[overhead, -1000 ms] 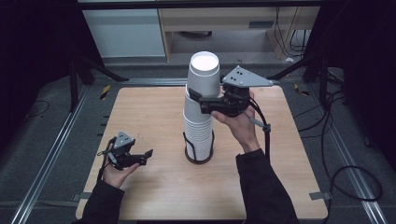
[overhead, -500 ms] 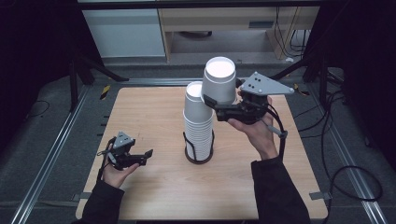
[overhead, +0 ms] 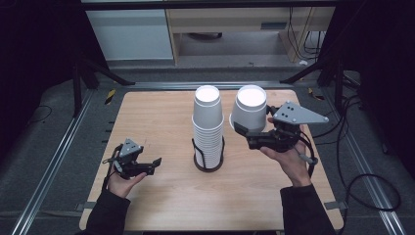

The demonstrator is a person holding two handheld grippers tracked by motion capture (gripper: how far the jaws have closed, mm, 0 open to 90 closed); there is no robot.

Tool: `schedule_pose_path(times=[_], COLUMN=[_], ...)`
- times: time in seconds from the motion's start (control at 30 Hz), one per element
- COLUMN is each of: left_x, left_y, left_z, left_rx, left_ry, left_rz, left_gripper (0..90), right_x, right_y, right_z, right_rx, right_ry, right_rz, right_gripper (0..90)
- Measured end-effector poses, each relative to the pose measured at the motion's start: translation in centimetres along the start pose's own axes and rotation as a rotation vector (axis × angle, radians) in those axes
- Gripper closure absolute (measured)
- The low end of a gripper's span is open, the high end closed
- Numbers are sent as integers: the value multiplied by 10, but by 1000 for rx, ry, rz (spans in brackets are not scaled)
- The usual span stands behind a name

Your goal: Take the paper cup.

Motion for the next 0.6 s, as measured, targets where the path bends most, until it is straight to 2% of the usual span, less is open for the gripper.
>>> schedule_pose_path(times=[0.4, 0.6], left_x=[0, 0], left_y=[-8, -9], left_z=[0, -1], left_rx=[25, 33], left_ry=[10, 12], left_rz=[23, 28], left_gripper=[142, 142], right_x=[51, 66], right_y=[0, 2], right_z=[-15, -14], right_rx=[-29, -41], right_ry=[68, 106], right_rz=[54, 48], right_gripper=[148, 146])
Point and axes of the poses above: each handheld gripper's, and its own axes: z roughly forward along the jaws, x roughly out of its underside, y roughly to its left, the point moved 4 cm from there along z, roughly forward along the jaws, and after that the axes turned 9 degrees about -z, right-handed, at the moved point
